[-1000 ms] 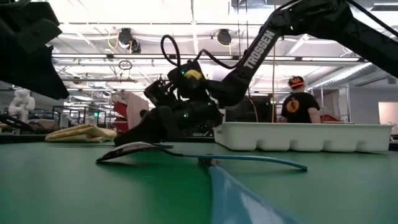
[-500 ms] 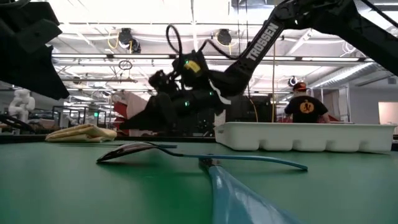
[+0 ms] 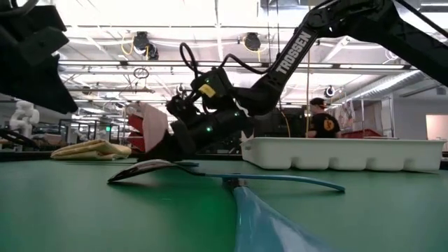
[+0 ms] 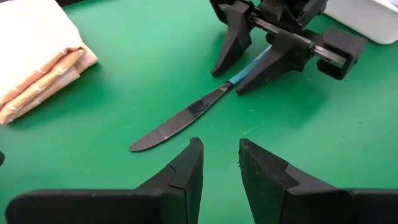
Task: Sort silverware
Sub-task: Put the blue table knife into the silverware organizer
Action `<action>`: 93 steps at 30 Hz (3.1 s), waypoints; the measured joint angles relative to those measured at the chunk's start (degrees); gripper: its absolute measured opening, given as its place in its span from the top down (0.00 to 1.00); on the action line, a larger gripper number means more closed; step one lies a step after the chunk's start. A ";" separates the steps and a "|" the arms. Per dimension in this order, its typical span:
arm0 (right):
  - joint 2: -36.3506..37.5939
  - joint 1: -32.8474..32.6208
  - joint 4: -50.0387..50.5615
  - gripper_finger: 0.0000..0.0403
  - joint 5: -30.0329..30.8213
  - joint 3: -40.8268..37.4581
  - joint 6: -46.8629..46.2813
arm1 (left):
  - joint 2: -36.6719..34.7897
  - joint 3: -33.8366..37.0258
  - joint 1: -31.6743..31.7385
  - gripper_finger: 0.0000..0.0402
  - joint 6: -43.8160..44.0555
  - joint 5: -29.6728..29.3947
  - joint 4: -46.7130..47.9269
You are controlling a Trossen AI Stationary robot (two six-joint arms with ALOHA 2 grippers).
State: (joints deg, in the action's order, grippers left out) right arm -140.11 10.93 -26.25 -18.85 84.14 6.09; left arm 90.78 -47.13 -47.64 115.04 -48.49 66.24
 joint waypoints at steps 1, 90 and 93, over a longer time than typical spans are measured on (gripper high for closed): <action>-0.70 -0.02 0.25 0.57 0.17 0.02 -0.71 | 0.00 0.18 0.00 0.73 0.00 0.02 0.00; 51.23 -13.10 40.18 1.00 67.28 -30.83 -49.07 | -0.02 0.71 0.00 0.73 -2.12 -3.30 0.68; 52.38 -14.50 40.46 1.00 71.28 -34.82 -55.89 | -0.02 0.71 0.00 0.73 -3.13 -3.86 0.66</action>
State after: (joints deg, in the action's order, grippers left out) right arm -87.72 -3.57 14.21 52.43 49.33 -49.81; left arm 90.76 -46.41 -47.64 111.92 -52.34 66.89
